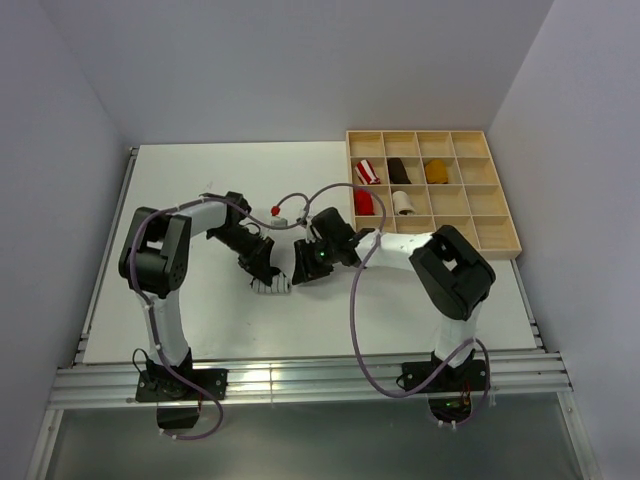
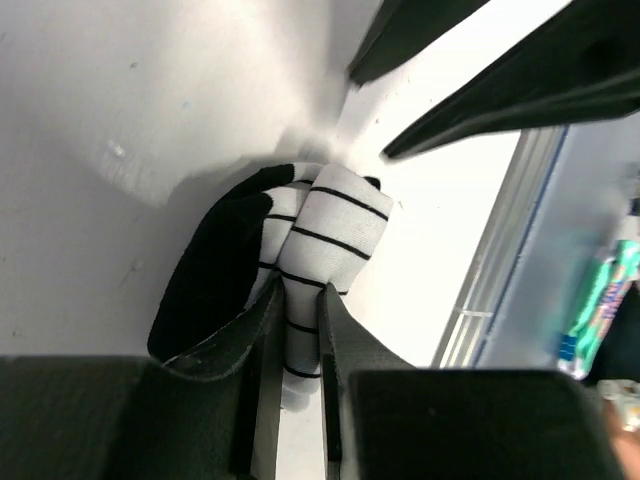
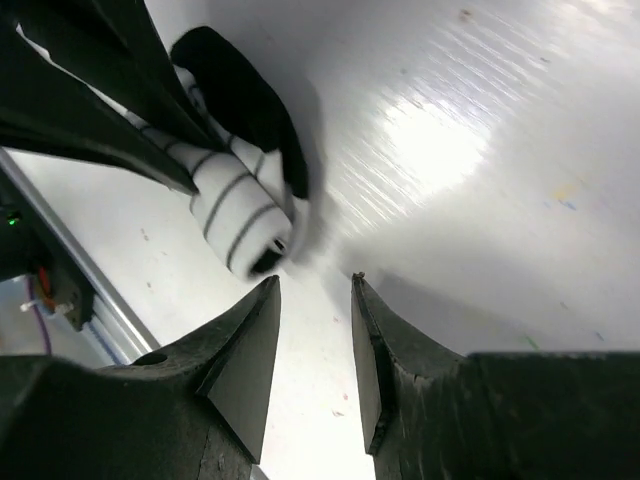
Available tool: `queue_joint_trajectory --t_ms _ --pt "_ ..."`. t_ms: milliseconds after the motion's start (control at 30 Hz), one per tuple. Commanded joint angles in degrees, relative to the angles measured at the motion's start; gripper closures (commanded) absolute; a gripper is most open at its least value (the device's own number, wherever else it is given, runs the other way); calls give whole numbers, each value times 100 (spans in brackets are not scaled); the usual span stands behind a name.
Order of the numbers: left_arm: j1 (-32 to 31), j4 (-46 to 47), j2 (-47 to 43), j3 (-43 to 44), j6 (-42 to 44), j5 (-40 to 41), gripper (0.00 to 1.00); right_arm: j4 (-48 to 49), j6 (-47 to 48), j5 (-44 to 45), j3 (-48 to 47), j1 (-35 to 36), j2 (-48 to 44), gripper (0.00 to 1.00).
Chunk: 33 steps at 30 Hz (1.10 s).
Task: Roll the socks
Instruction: Roll the sock at the center of the board.
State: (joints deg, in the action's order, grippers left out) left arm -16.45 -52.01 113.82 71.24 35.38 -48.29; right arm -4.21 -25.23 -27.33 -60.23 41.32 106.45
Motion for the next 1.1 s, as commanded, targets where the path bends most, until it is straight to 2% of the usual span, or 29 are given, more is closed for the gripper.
queue_joint_trajectory --t_ms 0,167,333,433,567,767,1067 --pt "133 -195 351 117 92 620 100 331 54 587 265 -28 -519 58" --pt "194 -424 667 372 40 584 100 815 351 992 793 95 -1230 59" --pt "212 -1003 1098 715 171 496 100 817 1037 2064 829 613 -1601 58" --pt "238 -1250 1327 996 180 487 100 755 1572 2485 636 1148 -1540 58" --pt "265 -1627 1555 1207 321 444 100 746 2021 2575 407 1571 -1294 57" --pt "274 -1874 1819 1322 444 496 100 817 2742 2716 187 1976 -908 51" --pt "274 -2208 2013 1480 664 408 100 561 3130 3190 -270 2424 -354 49"
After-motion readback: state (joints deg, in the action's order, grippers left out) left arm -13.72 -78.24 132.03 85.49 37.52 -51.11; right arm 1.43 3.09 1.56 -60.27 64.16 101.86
